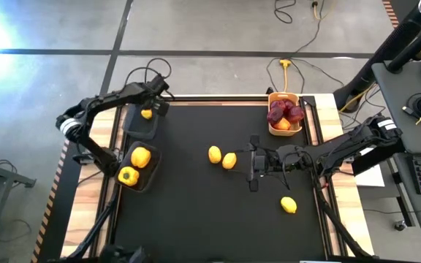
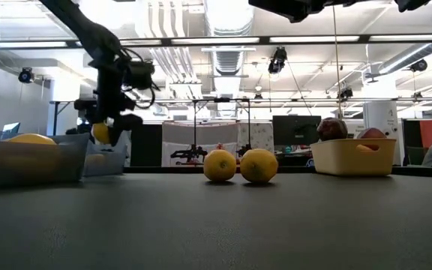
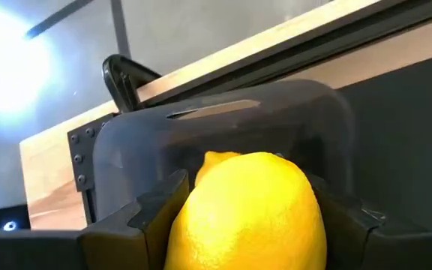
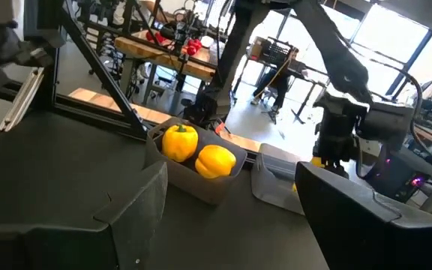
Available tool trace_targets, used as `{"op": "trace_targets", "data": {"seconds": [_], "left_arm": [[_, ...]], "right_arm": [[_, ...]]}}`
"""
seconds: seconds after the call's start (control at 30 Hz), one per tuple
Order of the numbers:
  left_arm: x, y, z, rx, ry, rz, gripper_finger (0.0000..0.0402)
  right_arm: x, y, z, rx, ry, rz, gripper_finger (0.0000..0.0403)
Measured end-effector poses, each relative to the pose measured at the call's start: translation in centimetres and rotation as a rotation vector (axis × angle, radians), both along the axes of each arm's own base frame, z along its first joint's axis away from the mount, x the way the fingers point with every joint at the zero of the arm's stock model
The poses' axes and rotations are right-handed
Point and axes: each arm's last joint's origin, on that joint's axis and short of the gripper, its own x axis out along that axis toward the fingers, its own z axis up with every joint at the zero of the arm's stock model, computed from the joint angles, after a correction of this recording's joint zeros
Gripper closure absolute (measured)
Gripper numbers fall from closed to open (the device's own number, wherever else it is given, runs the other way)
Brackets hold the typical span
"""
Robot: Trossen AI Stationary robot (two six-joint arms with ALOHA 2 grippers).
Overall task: Sort produce into baskets
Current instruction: Put the lemon into the top black bin
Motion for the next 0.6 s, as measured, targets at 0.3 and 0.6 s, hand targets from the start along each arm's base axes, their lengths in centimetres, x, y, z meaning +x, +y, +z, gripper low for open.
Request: {"op": "trace_targets", "data": {"seconds": [0.3,0.6], "left_arm": [[0.1,1.1,-2.2,-0.005,0.123,0.036,0.015],[0.6,0.4,1.6,-0.007,0.065,-0.035,0.0104]], "right_arm": [[0.1,-0.3,0.0,0.012,0.002,-0.011,0.0117],[0.1,-0.3,0.0,0.012,0.002,-0.011,0.0117]]}}
